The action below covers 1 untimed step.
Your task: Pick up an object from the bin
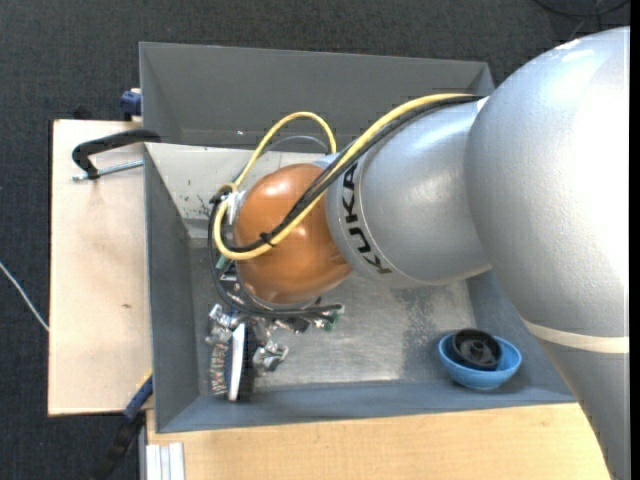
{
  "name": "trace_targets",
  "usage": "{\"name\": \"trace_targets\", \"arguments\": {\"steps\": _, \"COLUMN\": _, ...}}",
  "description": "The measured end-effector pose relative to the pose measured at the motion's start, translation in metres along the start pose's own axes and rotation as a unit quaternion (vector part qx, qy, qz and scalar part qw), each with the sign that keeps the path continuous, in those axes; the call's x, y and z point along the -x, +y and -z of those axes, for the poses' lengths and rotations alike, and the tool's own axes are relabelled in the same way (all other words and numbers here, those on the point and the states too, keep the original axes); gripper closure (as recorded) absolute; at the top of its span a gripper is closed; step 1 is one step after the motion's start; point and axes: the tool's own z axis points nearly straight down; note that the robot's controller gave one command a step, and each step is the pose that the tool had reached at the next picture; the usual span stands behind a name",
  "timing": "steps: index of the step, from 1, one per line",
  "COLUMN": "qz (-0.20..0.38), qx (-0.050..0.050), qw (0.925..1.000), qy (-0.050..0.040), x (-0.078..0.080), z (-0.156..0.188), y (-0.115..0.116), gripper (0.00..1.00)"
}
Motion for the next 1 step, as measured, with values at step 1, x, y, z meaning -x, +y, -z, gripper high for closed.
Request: {"name": "trace_targets", "arguments": {"steps": 1, "qz": -0.004, "qx": -0.002, "qw": 1.0, "qy": -0.0015, "x": 0.0003, "z": 0.1536, "y": -0.0196, "gripper": 1.0}}
